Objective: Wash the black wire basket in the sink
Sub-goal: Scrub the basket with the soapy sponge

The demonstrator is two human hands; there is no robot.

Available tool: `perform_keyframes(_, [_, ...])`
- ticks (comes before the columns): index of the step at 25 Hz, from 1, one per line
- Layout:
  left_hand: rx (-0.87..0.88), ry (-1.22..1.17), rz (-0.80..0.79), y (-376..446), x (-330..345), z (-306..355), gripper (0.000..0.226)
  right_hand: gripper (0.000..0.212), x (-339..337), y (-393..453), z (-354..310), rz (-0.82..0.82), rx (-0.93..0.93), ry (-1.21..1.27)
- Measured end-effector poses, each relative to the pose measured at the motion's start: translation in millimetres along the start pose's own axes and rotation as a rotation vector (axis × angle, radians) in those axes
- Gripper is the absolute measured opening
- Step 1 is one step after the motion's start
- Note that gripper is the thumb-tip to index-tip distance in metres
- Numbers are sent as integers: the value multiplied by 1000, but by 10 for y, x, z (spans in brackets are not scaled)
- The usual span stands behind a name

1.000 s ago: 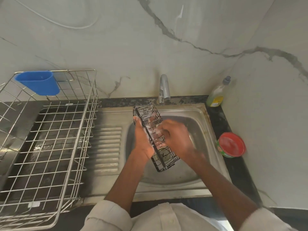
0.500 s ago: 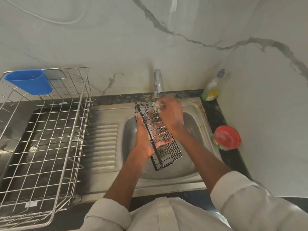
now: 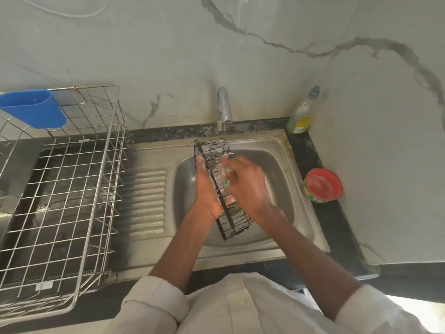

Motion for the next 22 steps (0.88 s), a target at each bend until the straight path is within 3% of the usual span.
perform_keyframes(3, [-22,54,-51,-96,109,-62,69,27,19,307,-53,13,85,27])
perform_keyframes(7, [42,-37,-2,-12,-22,167,79,27,-24,-56,-150,-175,-59,37])
perform_keyframes(9, [93,-85,-21,36,-57,238,73,25,-82,-276,-145,-206,-83,43])
perform_keyframes(12, [135,-29,20,41,-98,149,51,30,-17,-37,-222,-106,-45,33])
perform_keyframes(16, [97,182,44,-61,-16,63,48,26,65,614,-281,52,101,25])
perform_keyframes(22, [127,-54,2,46,-114,257,59,25,71,-172,-267,-204,-53,-46])
Point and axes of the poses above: each hand's wrist, its own y-axis towards the middle knuckle, its own x-axis out of the palm, z = x × y, the point moved 4 cm from there along y, towards the middle knuckle, and after that the axes turned 5 degrees about -y, right-handed, at the moved point
